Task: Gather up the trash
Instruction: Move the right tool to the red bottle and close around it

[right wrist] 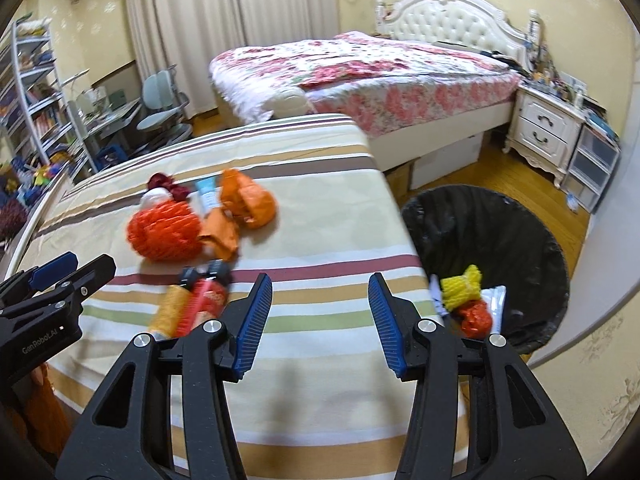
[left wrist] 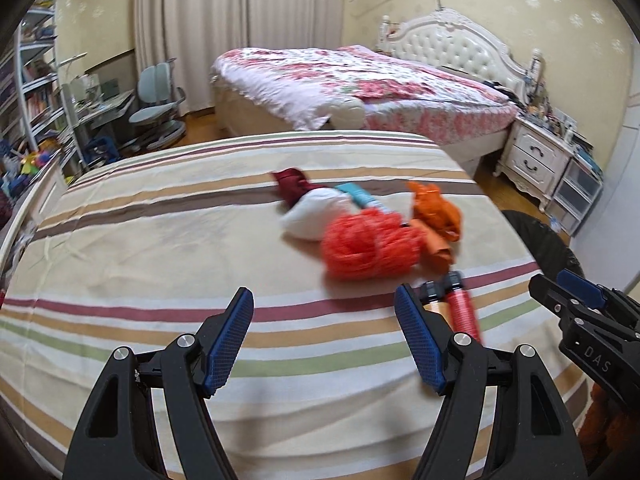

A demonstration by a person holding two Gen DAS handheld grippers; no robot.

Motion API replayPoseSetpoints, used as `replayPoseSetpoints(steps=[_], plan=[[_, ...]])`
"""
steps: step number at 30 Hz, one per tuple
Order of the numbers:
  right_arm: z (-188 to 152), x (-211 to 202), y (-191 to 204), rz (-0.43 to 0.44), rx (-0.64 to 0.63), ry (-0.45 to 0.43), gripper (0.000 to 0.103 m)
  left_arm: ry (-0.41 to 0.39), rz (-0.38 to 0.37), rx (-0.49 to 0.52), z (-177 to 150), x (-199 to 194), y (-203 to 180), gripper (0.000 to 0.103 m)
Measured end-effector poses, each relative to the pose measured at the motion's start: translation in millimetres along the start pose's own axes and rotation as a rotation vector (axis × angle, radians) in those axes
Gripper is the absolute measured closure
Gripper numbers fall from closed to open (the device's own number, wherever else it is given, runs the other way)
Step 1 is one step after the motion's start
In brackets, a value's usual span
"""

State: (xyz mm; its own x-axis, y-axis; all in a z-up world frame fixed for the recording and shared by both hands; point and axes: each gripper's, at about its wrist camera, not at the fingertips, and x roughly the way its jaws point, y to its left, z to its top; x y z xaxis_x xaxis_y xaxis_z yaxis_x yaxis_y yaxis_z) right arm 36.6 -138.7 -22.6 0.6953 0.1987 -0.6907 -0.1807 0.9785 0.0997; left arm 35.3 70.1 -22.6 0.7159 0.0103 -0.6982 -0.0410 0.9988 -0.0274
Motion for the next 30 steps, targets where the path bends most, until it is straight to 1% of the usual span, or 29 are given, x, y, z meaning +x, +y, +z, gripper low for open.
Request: replayPoseSetpoints(steps=[3,7,12,17,20,22,25,27,30], plan=[[0,4,22,0.019,-0.041,0.009,0.054,0.005,0.030,-0.030,-5,1,20,0.032],[-1,12,45,0.036,-0.080,0.030,0.054,0.015,0.046,-0.069,-13,1,41,0.032],[-3,21,60,0.032,-0.110,0.053,0.054,0.029,0.042,-0.086,-20,2,50,0.032],[-4,29,65,0.025,-0.117,0.074,0.055,0.034,0.024,-0.082,-21,4,47,0.032],[-5,33,66,0.026,-0.121,0.084,0.058,0.040,0.016,-0.078,-21,6,45,0.032],[-6,36,65,0.028,-0.123,0.092,0.064,0.046,0.012,-0.076,-22,8,42,0.032],[-7,39,65,0.033,-0.123,0.104,0.069,0.052,0.008,-0.073,-24,9,40,0.032],[-8,41,65,0.036,-0.125,0.110,0.078,0.056,0.005,-0.073,-24,9,38,0.032],[-10,39,63,0.037,-0.127,0.106,0.078,0.059,0.004,-0.071,-25,10,35,0.032]])
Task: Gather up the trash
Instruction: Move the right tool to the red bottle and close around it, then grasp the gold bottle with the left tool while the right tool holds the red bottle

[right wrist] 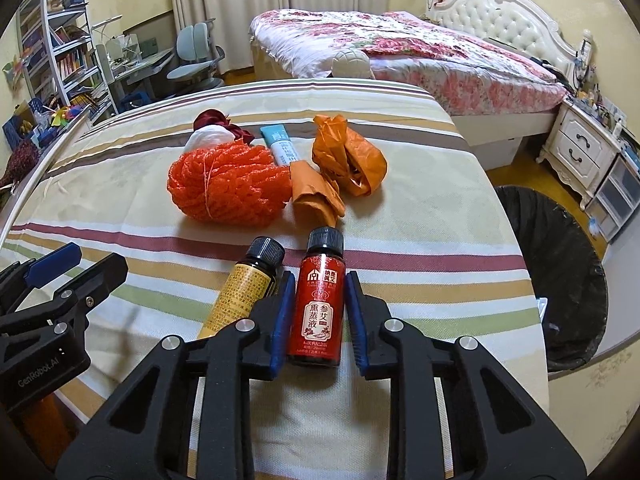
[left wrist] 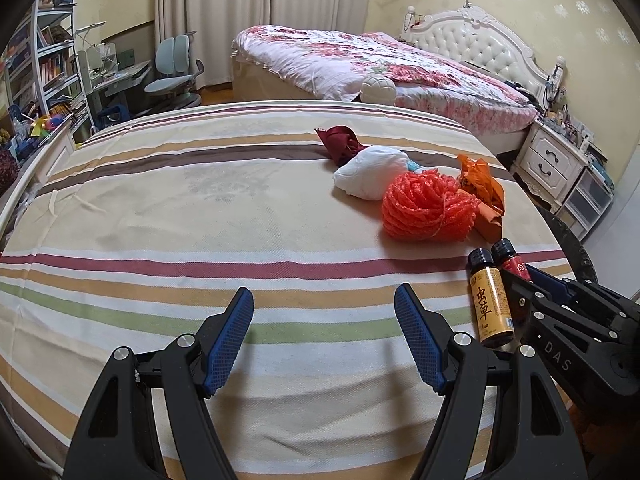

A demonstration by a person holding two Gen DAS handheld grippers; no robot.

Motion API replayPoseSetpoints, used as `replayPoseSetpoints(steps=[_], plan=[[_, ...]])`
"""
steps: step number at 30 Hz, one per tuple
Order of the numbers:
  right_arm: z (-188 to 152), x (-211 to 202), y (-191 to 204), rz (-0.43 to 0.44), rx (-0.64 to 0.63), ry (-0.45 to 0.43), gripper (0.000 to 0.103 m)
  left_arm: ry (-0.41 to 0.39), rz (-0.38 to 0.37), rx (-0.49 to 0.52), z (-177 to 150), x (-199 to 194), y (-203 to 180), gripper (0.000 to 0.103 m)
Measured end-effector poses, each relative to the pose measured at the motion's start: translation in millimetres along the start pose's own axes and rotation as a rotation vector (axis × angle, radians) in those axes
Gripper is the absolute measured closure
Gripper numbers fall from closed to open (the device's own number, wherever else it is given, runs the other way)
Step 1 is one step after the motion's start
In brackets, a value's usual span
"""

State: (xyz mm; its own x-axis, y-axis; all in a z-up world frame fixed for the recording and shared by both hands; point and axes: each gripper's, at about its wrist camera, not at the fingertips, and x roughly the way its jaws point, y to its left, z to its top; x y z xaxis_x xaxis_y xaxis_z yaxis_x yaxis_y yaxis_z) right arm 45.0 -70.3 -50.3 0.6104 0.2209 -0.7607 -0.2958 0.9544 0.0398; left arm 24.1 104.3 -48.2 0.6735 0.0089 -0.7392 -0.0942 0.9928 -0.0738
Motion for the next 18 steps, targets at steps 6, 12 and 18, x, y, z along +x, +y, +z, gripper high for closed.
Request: replayPoseSetpoints(steps=[6,12,18], plan=[[-6,-5,-15,-0.018,0.022,-0.005,0.078,0.003,-0.010,0.008,-2,-1,-9,0.032],[-12,-10,-35,-0.043,0.048,-0.010,0.078,0.001,-0.034,0.027,-2,-4,-25,0.032],[-18,-15,-52,-0.048,0.074,-0.015,0.078,-0.003,-0.053,0.065,-2,-7,-45,0.032]])
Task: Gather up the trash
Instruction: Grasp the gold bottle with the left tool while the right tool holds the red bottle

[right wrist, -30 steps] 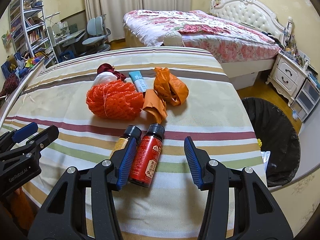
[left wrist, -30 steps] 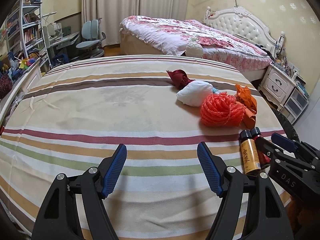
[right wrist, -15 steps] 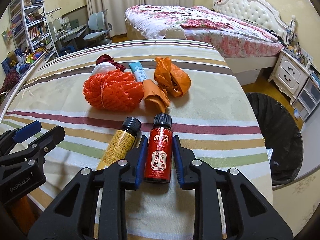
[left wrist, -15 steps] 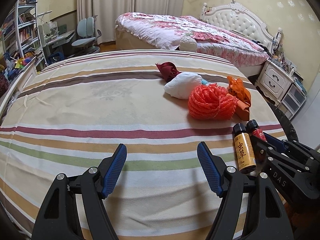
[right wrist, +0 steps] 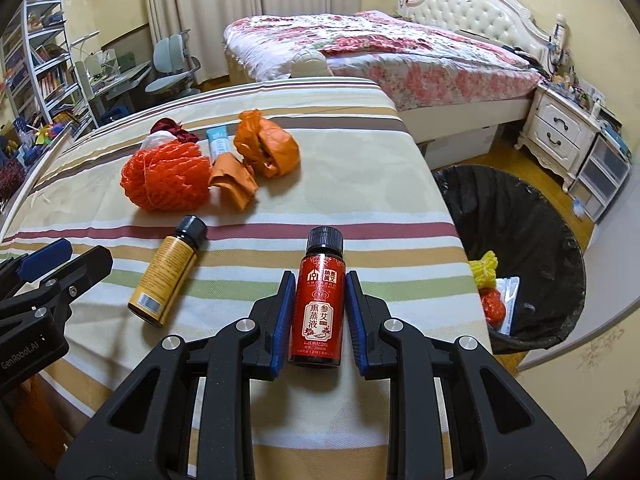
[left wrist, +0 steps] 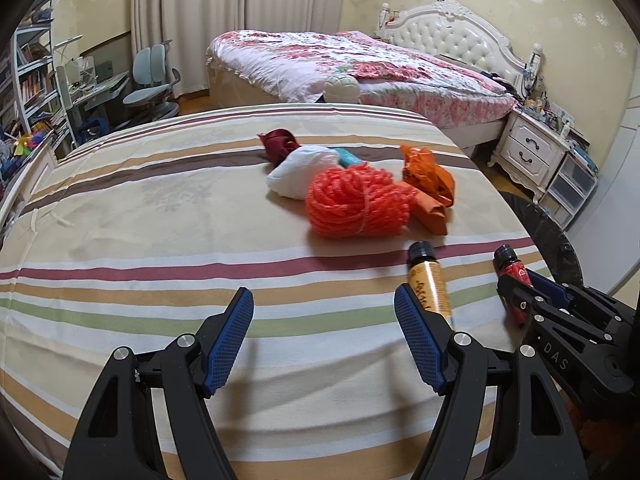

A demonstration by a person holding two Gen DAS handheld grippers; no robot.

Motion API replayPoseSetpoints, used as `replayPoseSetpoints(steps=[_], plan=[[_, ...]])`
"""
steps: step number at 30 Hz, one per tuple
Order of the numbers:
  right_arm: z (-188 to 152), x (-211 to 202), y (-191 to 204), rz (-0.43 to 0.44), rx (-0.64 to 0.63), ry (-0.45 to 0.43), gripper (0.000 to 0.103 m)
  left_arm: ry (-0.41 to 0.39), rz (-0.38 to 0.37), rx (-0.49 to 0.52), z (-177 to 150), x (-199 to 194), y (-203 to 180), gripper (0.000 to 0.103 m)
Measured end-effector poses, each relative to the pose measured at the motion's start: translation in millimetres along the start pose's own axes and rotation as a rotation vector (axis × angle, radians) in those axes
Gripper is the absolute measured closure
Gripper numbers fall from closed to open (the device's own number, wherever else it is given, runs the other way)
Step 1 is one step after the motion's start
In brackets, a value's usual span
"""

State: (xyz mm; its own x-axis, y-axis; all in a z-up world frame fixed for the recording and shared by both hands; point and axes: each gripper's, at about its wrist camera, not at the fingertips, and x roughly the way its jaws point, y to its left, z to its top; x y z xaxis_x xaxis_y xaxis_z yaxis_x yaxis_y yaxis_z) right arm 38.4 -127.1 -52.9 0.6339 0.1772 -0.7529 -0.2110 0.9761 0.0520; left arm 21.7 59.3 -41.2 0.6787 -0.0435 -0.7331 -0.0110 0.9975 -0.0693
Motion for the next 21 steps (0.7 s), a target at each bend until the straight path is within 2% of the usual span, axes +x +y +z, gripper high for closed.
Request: replayPoseSetpoints(steps=[12,18,21], plan=[[-7,-3,-16,0.017,0.030,-0.015,0.078,0.011,-0.001,0.061,4,12,-32,0.032],[-7,-3,-16,0.022,0.035,-0.017,0.078,0.045,0.003,0.074,3,24,-41,0.032],[-7,-2,-16,0.023,0.038,-0.012,0.078,0.051,-0.005,0.084,3,25,-42,0.038]])
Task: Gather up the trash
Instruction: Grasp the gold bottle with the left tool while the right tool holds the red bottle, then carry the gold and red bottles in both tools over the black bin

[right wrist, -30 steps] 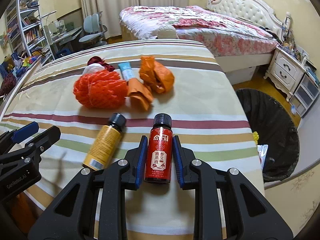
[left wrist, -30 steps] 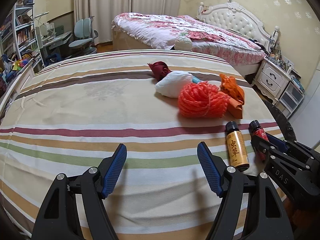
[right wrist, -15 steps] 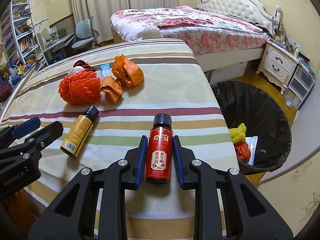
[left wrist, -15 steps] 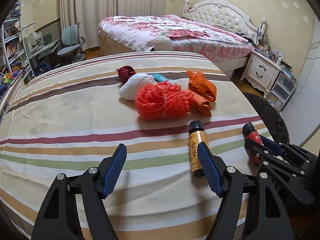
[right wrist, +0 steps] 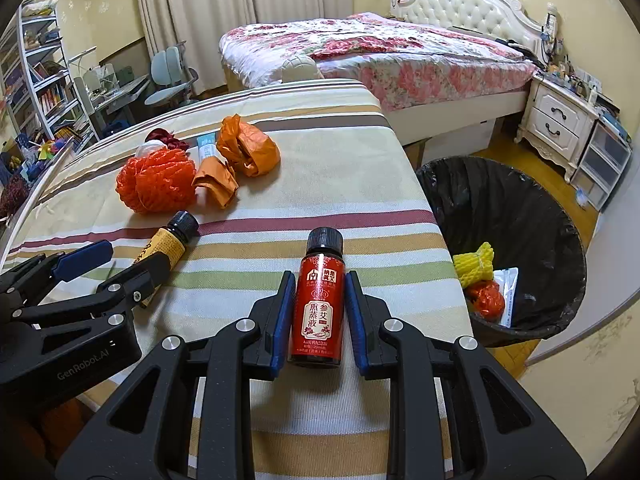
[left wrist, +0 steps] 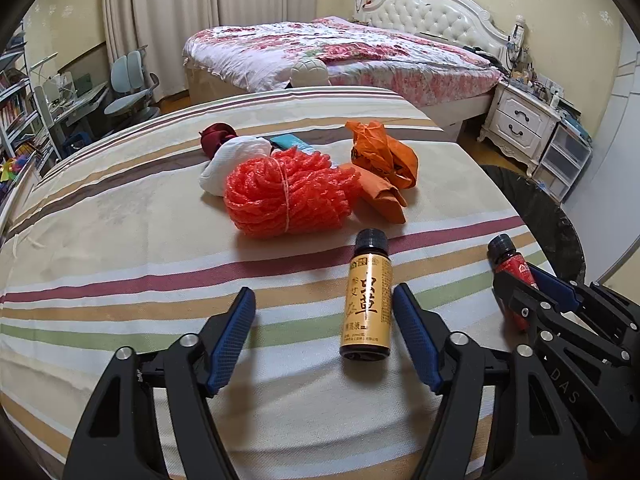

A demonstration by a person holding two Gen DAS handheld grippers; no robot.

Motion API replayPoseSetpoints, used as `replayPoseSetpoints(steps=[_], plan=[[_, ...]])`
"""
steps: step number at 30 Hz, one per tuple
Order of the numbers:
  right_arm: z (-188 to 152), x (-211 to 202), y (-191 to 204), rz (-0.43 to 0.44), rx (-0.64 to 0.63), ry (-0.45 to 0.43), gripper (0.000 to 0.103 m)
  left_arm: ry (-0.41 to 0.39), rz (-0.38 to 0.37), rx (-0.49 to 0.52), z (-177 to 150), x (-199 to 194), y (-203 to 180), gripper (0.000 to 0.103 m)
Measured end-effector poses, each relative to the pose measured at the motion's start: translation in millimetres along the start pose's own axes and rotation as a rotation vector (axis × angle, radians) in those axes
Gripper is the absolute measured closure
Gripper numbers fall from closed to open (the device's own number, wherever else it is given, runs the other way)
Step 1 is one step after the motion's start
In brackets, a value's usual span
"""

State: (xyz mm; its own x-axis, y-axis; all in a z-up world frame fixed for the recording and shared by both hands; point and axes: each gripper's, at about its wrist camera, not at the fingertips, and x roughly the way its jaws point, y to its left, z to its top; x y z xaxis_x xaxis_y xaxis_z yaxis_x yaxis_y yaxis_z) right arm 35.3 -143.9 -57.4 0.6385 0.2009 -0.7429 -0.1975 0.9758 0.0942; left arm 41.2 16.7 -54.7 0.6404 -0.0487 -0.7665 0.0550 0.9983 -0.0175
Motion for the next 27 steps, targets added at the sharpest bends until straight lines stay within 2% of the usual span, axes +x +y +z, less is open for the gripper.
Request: replayPoseSetpoints(steps=[10,27], plan=[[-1,-1,2,-0.004,-0.003,-0.005,0.079,0.009,-0.018,0.051,-4,3,-7,0.076],[0,-6,4,0.006,-0.002,-0.012,0.080,-0.021,-0.080,0.041,-10,-12,-4,0.078]])
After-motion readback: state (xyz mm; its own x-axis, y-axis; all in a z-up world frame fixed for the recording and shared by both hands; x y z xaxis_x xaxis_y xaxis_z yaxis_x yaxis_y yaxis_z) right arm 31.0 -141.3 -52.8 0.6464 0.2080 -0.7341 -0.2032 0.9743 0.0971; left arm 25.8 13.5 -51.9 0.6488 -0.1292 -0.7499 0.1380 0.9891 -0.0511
